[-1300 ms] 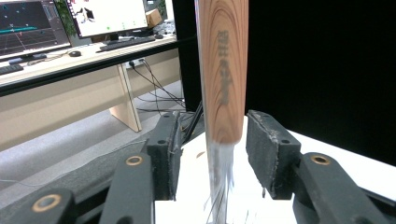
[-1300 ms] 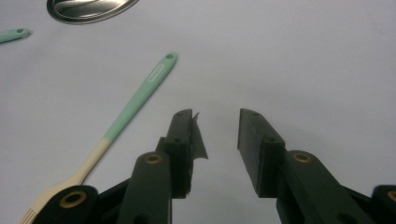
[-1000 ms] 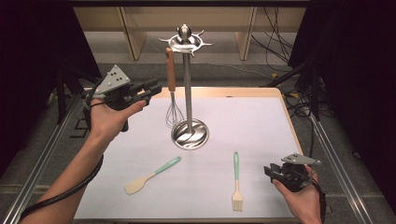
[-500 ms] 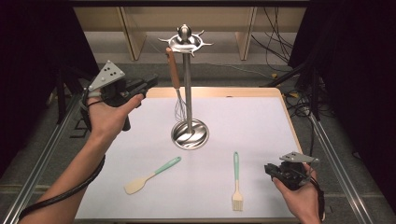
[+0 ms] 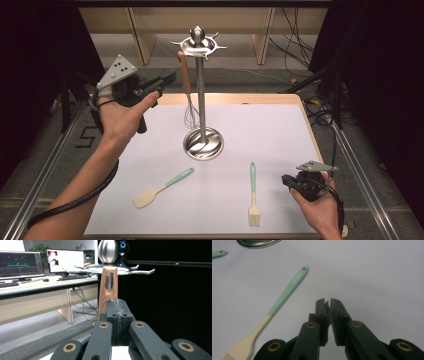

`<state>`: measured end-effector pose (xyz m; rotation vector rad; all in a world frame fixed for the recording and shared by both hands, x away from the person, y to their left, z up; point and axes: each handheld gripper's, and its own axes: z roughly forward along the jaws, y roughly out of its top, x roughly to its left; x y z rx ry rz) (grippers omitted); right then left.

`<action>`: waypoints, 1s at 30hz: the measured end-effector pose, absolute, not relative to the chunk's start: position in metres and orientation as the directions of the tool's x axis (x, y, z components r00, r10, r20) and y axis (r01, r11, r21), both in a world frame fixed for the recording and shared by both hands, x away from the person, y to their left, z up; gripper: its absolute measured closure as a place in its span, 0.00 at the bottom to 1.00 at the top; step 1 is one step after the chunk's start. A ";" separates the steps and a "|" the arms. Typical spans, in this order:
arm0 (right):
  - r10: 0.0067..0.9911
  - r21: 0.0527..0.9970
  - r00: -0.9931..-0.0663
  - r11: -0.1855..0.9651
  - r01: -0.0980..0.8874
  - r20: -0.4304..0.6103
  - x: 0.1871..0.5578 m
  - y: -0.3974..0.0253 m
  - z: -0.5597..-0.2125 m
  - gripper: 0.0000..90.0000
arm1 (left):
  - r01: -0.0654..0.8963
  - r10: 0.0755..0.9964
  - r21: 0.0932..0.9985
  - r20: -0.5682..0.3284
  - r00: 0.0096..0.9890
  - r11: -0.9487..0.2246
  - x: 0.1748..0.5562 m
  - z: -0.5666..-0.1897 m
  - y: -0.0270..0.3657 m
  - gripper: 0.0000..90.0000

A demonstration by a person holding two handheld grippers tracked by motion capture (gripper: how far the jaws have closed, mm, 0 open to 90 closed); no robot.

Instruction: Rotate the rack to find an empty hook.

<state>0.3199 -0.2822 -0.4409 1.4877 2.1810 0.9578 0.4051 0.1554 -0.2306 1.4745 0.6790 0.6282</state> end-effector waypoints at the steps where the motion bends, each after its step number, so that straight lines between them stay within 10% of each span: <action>1: 0.911 0.695 -0.407 0.248 0.675 0.071 0.320 -0.284 -0.441 0.94 | 0.027 0.743 1.000 -0.021 0.669 0.004 0.406 -0.229 0.155 0.99; 30: 0.904 0.701 -0.420 0.249 0.668 0.080 0.319 -0.285 -0.440 0.93 | 0.018 0.777 0.999 -0.036 0.629 0.031 0.429 -0.212 0.150 0.99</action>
